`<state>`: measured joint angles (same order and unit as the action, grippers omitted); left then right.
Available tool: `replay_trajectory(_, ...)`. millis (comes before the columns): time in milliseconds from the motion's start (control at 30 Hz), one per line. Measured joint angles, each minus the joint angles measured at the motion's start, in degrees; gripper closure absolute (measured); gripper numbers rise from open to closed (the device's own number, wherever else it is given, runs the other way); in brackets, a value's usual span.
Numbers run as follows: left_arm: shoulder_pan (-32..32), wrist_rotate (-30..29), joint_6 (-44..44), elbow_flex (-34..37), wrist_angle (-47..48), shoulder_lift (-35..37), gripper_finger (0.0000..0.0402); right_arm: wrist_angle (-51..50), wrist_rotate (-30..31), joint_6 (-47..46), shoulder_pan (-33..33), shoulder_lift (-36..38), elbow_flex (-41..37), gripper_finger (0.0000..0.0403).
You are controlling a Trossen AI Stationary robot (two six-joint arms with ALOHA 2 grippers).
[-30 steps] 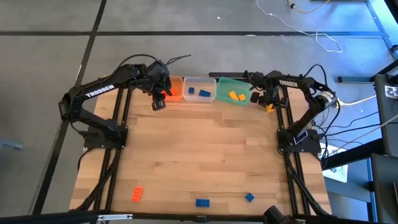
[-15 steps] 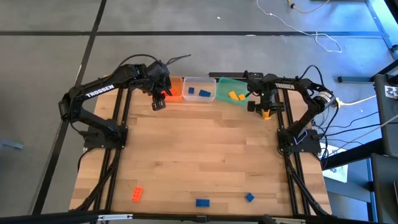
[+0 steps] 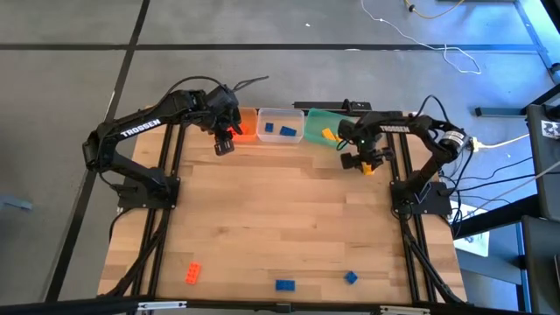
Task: Sort & place blocks by color
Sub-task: Put the yellow game piece into the green bin
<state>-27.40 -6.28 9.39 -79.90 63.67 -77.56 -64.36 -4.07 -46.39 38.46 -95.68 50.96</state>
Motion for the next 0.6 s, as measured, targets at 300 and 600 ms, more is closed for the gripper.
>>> replay_trajectory(300,0.00,0.02,-0.63,0.00,0.12,0.00,0.0250,-2.01,3.20,-2.38,-3.00,0.00,3.55,0.0231)
replay_trajectory(600,0.04,0.02,-1.84,0.00,0.17,0.00,0.0250,-2.44,10.26,0.35,-2.30,0.00,4.50,0.0231)
